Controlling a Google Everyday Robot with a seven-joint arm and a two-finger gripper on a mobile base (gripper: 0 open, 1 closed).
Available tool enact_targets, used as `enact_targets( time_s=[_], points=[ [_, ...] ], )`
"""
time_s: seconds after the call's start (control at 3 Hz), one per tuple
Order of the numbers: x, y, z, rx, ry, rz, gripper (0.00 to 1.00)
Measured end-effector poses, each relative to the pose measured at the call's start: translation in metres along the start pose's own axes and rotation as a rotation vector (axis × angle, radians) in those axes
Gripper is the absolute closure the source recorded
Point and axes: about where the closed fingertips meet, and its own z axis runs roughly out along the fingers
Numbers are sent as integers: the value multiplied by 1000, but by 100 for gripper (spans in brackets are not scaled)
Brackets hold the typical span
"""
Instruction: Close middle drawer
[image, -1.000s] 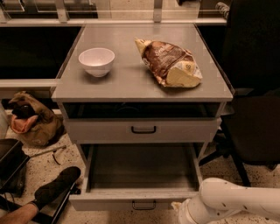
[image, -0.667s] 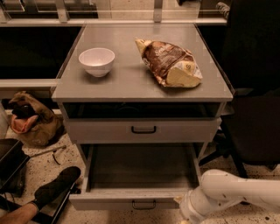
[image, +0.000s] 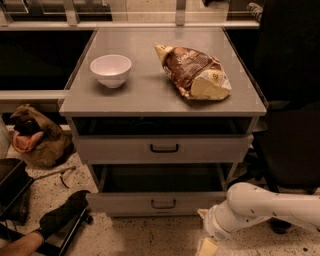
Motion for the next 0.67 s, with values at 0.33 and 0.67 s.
enact_targets(
  time_s=[0.33,0.67],
  points=[
    [-8,-14,10,8,-20,-25,0],
    [-23,-39,18,29,-37,-75,0]
  ],
)
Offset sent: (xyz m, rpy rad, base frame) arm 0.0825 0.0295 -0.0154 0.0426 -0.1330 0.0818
